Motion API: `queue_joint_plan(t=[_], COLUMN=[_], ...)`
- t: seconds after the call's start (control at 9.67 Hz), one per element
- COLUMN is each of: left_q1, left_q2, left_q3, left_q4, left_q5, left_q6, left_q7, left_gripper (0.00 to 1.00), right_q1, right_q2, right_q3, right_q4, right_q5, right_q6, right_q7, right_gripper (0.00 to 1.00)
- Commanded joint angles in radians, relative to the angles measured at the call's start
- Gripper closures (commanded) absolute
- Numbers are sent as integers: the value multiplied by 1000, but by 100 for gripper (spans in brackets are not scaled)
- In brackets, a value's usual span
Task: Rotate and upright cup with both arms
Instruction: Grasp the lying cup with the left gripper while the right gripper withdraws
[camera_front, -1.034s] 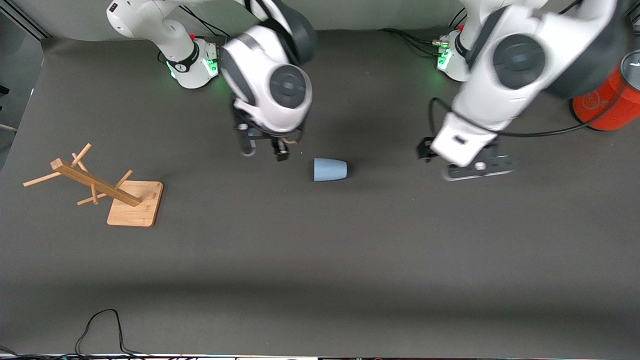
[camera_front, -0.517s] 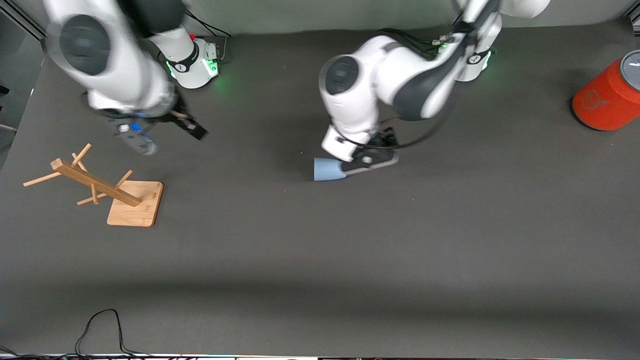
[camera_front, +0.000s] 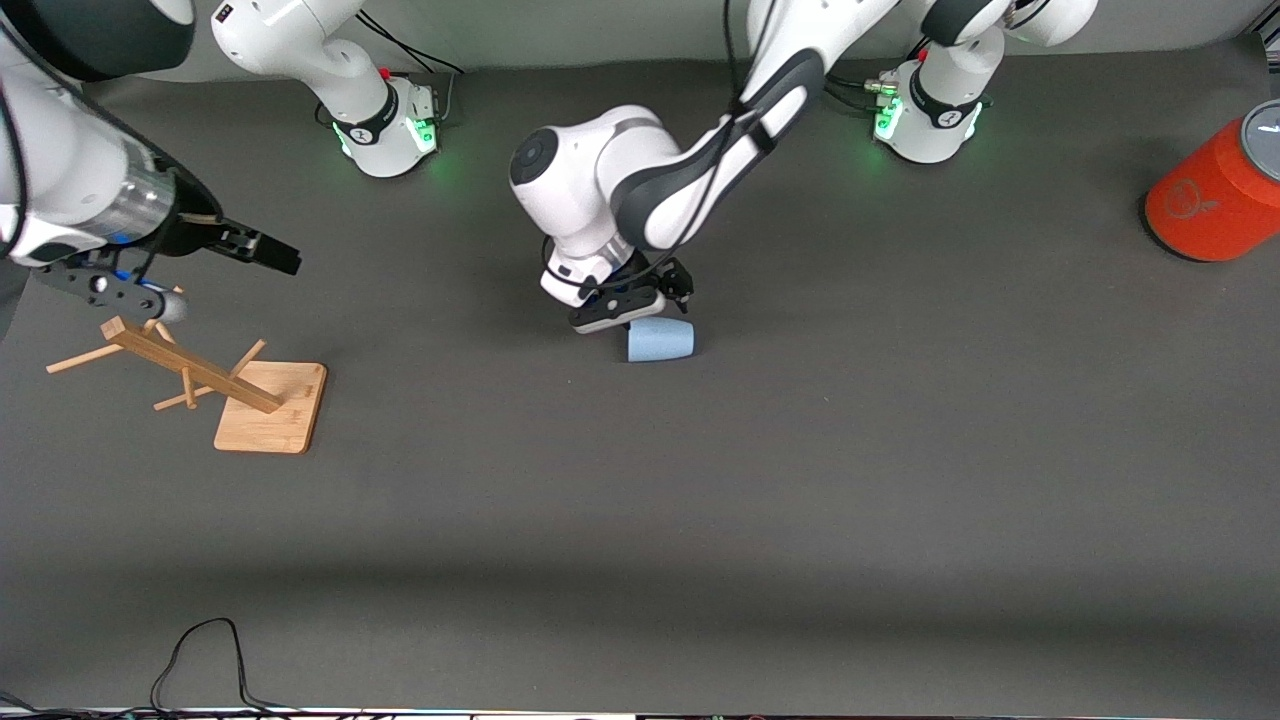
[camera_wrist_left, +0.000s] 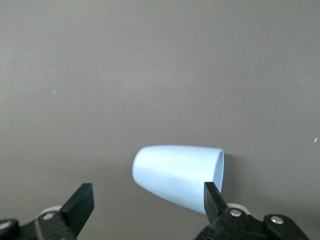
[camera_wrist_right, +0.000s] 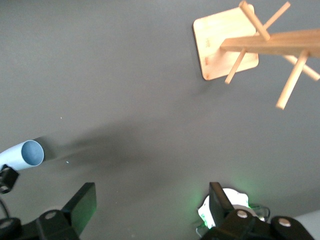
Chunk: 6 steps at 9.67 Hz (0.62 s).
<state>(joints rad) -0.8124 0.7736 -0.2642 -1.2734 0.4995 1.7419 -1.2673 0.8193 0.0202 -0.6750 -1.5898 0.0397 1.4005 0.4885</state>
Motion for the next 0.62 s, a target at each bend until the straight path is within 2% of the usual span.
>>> queue_joint_plan(t=[0.0, 0.1, 0.31, 0.41, 0.52], left_q1=[-40, -45, -53, -53, -53], left_q2=[70, 90, 122, 133, 141], left_q3=[17, 17, 23, 42, 43], left_q4=[58, 60, 83, 100, 112], left_q5=[30, 33, 36, 34, 34], left_q6=[-15, -12, -12, -13, -15], left_q7=[-14, -14, -29, -29, -29], left_gripper=[2, 5, 21, 30, 45], right_q1=[-123, -279, -498, -641, -770], right_q2=[-5, -3, -3, -2, 3], right_q3=[71, 200, 380, 499, 614], right_q4=[-13, -12, -13, -13, -12], right_q5=[3, 2, 2, 2, 0], right_q6=[43, 51, 77, 90, 92], right_q7=[-92, -164, -241, -302, -330], right_gripper=[0, 0, 0, 0, 0])
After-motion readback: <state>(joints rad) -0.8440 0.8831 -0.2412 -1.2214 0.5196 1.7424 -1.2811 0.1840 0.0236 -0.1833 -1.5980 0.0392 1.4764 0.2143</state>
